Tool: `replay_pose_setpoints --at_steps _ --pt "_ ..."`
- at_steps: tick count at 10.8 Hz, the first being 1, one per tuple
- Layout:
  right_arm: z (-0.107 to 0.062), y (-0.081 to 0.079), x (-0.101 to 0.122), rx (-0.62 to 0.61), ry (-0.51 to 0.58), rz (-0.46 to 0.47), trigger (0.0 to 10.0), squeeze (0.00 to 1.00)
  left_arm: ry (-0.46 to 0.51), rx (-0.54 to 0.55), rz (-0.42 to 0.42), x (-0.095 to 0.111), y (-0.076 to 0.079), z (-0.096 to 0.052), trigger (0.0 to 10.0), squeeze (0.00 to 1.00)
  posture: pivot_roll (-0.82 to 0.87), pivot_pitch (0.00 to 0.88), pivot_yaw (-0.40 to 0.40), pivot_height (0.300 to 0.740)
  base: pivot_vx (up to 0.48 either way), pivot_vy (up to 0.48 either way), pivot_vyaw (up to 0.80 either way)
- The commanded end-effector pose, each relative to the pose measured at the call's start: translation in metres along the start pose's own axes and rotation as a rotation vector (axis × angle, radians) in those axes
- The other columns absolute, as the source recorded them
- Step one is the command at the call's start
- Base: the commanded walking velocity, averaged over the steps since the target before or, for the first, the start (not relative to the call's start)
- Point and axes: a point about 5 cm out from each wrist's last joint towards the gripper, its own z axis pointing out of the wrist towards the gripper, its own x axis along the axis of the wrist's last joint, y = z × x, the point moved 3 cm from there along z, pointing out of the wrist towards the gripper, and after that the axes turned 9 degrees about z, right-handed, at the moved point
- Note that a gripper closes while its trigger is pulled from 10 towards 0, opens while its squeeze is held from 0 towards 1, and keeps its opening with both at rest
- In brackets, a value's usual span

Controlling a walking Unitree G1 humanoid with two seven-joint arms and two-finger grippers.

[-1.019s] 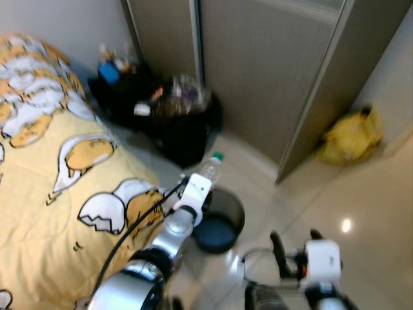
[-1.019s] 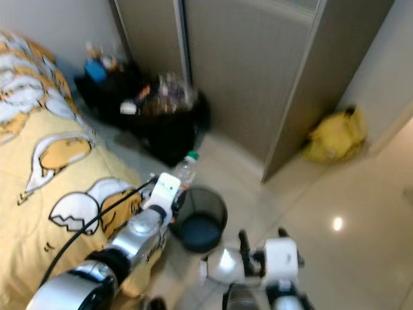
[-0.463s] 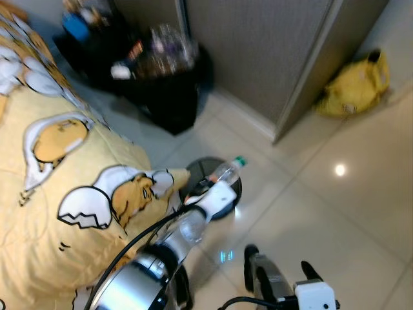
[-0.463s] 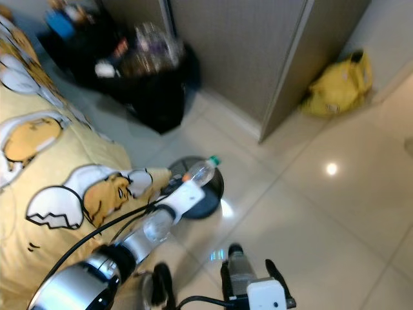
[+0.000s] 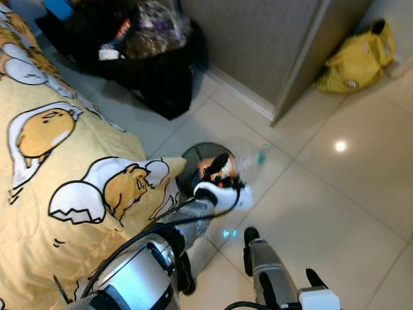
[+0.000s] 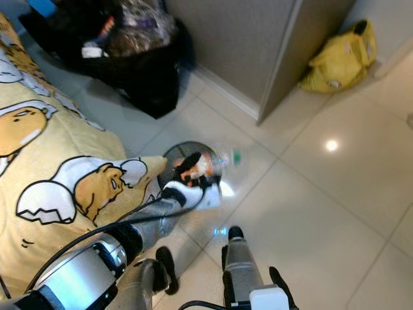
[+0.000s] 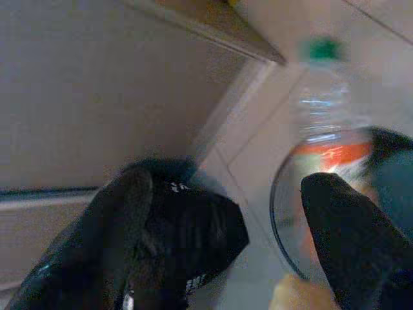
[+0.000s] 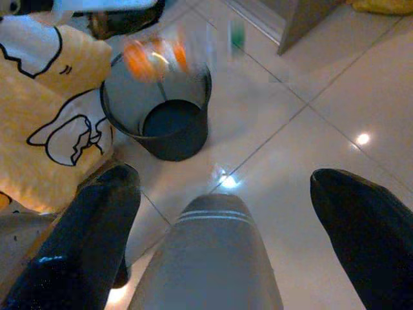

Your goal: Clean up the room

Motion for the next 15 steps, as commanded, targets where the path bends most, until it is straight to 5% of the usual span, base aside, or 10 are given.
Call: replay_pose_setpoints --at_steps 1,4,5,7,8,9,10,11,12,15 --pt "-0.006 0.002 -0.005 -0.019 -0.047 0.009 10.0 0.0 -0.04 -0.027 -0.007 -0.011 0.013 -0.008 10.0 1.0 -0.43 0.435 0.123 0.732 0.0 0.0 0.0" --pt "-0.012 0.009 -0.01 -0.042 -0.071 0.005 10.0 0.0 -0.138 0.036 -0.109 -0.029 0.004 -0.008 10.0 1.0 -0.42 0.438 0.127 0.732 0.0 0.0 0.0" --pt "-0.005 0.007 -0.007 -0.035 -0.055 0.006 10.0 0.0 -0.13 0.0 -0.272 -0.027 0.02 -0.018 10.0 0.0 -0.41 0.426 0.134 0.732 0.0 0.0 0.0" --pt "0.02 0.014 -0.001 -0.04 -0.01 0.003 10.0 0.0 -0.139 -0.038 -0.647 -0.034 0.045 -0.043 10.0 0.0 -0.35 0.353 0.136 0.732 0.0 0.0 0.0" --pt "0.036 0.023 0.005 -0.046 0.025 0.016 10.0 0.0 -0.147 0.009 -0.879 -0.043 0.046 -0.056 10.0 0.0 -0.29 0.294 0.119 0.732 0.0 0.0 0.0" --pt "0.069 0.034 0.023 -0.036 0.099 0.008 10.0 0.0 -0.146 0.165 -0.995 -0.058 0.021 -0.07 10.0 0.0 -0.21 0.218 0.097 0.732 0.0 0.0 0.0" --pt "0.09 0.041 0.036 -0.048 0.144 -0.014 10.0 0.0 -0.187 0.236 -1.025 -0.07 0.008 -0.075 10.0 0.0 -0.18 0.164 0.078 0.732 0.0 0.0 0.0" --pt "0.101 0.045 0.042 -0.057 0.162 -0.013 10.0 0.0 -0.22 0.282 -1.064 -0.078 0.003 -0.078 10.0 0.56 -0.14 0.128 0.067 0.732 0.0 0.0 0.0" --pt "0.133 0.049 0.061 -0.044 0.223 0.012 10.0 1.0 -0.332 0.398 -1.199 -0.105 -0.005 -0.084 10.0 1.0 -0.1 0.049 0.034 0.732 0.0 0.0 0.0" --pt "0.175 0.046 0.082 0.006 0.241 0.004 10.0 1.0 -0.263 0.45 -1.36 -0.098 -0.024 -0.084 10.0 1.0 -0.04 0.0 -0.013 0.732 0.0 0.0 0.24"
